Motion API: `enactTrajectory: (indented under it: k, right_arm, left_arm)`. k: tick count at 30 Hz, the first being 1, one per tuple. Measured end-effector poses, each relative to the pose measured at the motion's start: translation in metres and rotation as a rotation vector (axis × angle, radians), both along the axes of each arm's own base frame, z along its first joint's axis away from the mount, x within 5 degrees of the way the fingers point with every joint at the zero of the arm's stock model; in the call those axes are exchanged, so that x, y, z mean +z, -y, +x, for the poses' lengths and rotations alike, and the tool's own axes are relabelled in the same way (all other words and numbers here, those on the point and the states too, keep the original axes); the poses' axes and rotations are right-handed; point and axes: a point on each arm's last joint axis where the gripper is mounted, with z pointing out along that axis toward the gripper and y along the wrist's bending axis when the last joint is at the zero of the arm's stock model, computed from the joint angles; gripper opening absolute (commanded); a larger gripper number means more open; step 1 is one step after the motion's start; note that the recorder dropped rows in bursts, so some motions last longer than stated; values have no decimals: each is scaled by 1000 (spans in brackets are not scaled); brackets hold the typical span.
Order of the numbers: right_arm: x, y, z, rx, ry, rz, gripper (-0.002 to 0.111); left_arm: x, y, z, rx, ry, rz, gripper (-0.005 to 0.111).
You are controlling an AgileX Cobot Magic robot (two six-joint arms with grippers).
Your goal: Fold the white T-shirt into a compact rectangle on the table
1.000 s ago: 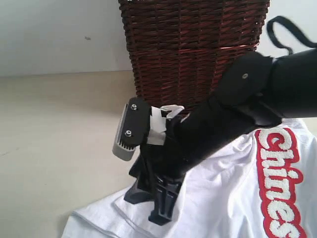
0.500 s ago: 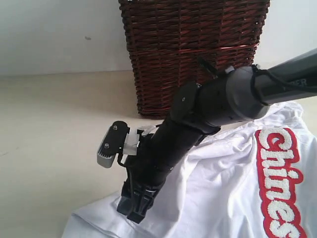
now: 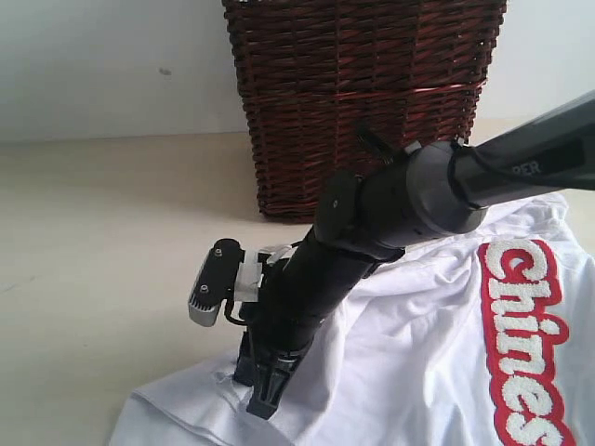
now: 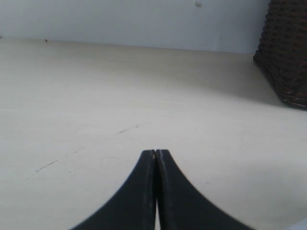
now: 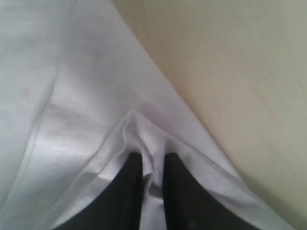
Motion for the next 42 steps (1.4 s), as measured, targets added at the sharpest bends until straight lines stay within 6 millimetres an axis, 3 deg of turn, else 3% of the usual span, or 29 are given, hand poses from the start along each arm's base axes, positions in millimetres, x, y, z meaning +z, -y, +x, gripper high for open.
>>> enactTrajectory:
  k: [11, 14, 22, 26, 31, 38, 42]
  right_arm:
    - [2, 1, 2, -15, 23, -11, 0]
    - [11, 2, 2, -12, 44, -5, 0]
    - [65, 4, 0, -16, 144, 86, 0]
    - [69, 4, 3, -36, 190, 100, 0]
    - [71, -2, 28, -89, 406, 130, 0]
    - [93, -20, 78, -204, 799, 202, 0]
    - [95, -28, 94, -263, 869, 231, 5]
  left_arm:
    - [0, 0, 0, 0, 0, 0, 0]
    - [0, 0, 0, 0, 0, 0, 0]
    - [0, 0, 0, 0, 0, 0, 0]
    - [0, 0, 0, 0, 0, 0, 0]
    - [0, 0, 0, 0, 0, 0, 0]
    - [0, 0, 0, 0, 0, 0, 0]
    - [0, 0, 0, 0, 0, 0, 0]
